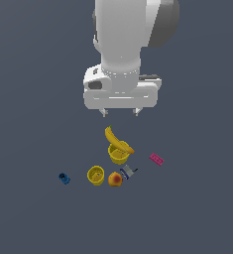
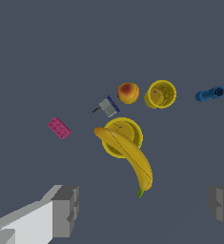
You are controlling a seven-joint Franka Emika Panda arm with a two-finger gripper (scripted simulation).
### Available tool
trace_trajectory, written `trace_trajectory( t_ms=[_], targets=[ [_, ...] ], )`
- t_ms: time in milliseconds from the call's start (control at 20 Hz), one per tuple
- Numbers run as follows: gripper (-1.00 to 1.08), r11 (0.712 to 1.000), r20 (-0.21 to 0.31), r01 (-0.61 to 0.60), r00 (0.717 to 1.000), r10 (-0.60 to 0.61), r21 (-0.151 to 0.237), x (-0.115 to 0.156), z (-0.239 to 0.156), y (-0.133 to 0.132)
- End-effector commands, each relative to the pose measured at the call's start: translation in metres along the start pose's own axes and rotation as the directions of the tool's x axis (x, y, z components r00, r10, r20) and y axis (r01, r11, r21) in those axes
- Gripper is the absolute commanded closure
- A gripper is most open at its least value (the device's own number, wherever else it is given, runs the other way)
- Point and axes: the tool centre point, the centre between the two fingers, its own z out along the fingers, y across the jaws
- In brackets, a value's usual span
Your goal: Pick up a designated object from a clutter of objects.
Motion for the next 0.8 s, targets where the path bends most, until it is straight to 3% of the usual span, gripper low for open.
trace_trajectory(
  t_ms=[0,400,750],
  targets=[
    [-0.92,1.000,0.000,-0.028,1.000,0.028,0.002,0.006,0.007,0.003],
    [-0.92,0.982,-0.003,-0.186,0.982,0.186,0.008,0.040,0.046,0.023],
    [-0.92,0.925,-0.007,-0.379,0.925,0.379,0.007,0.076,0.102,0.052]
  ],
)
